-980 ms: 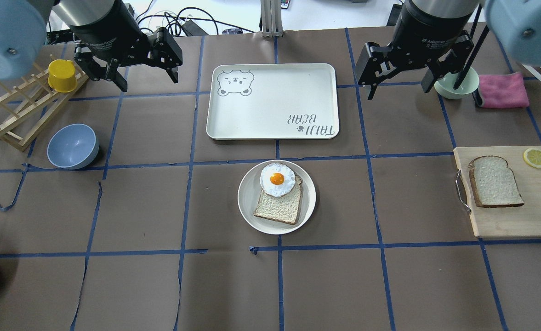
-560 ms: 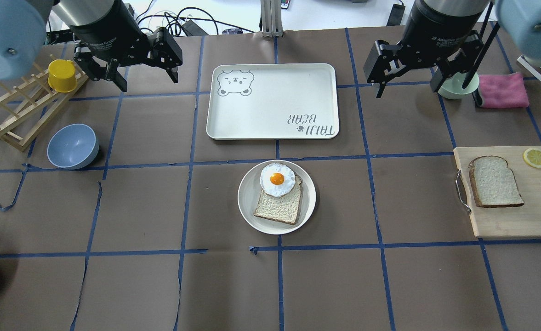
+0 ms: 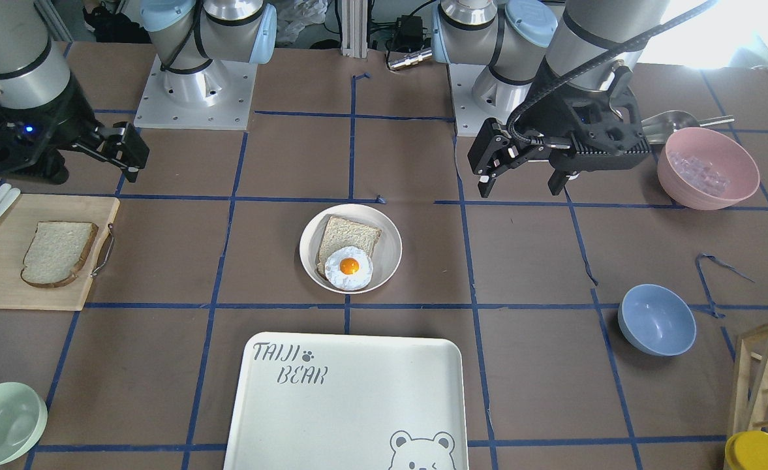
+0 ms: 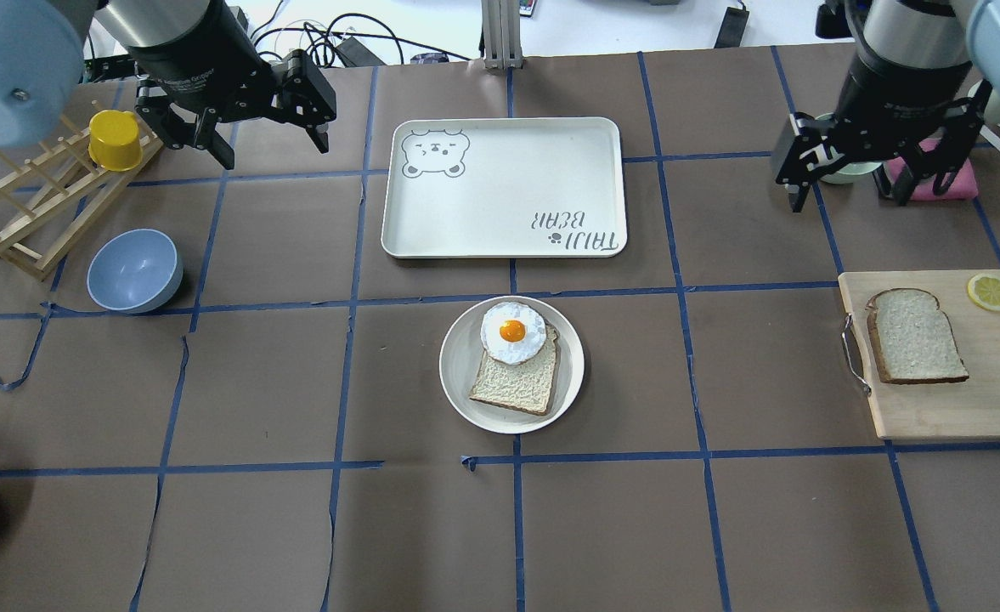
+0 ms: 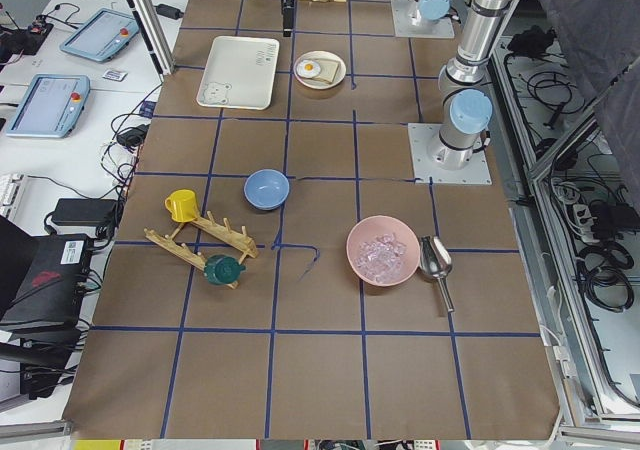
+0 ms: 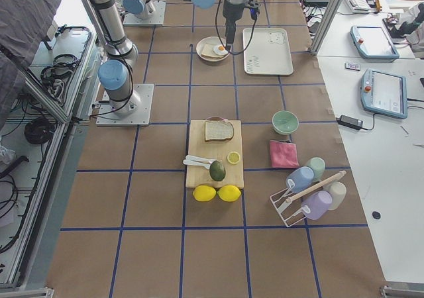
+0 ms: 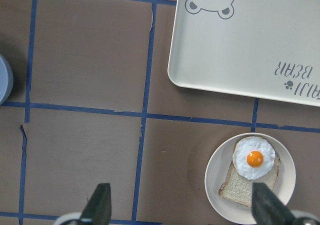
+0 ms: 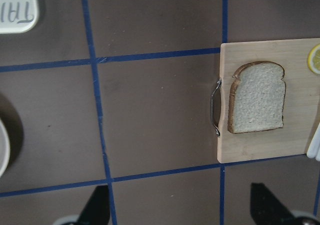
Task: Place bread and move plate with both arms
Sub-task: 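Move the right gripper over the bread slice on the wooden board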
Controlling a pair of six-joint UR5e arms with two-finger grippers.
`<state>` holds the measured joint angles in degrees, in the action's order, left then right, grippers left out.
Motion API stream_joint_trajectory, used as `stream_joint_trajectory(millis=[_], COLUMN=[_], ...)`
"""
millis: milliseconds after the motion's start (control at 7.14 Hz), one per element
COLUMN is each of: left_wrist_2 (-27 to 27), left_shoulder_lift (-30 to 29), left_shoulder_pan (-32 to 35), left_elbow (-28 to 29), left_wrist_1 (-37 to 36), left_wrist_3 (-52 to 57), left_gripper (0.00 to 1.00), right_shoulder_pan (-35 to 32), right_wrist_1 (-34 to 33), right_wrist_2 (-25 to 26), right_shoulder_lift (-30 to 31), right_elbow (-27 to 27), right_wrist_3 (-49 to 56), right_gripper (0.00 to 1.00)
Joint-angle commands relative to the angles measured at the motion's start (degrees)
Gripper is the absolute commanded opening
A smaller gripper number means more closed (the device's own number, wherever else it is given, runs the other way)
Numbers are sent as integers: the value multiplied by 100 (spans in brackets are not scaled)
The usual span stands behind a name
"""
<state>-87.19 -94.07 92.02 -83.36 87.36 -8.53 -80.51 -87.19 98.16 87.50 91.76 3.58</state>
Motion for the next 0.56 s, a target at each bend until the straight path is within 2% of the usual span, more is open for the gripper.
stream_joint_trajectory(millis=[0,280,420], left_wrist_2=[0,0,0], left_shoulder_lift=[3,-6,3], left_shoulder_pan=[0,0,0], left_elbow=[-5,-5,-5], left_wrist_1=[0,0,0], left_wrist_3=[0,0,0], left_gripper=[100,100,100], right_shoulder_pan=[1060,1754,1993], right_wrist_1=[-1441,-3480,-4211], right_wrist_2=[159,55,-172], right_shoulder_lift=[-380,-829,-1101], right_elbow=[1259,2325,2599], right_wrist_3=[755,1596,2055], right_gripper=[100,100,100])
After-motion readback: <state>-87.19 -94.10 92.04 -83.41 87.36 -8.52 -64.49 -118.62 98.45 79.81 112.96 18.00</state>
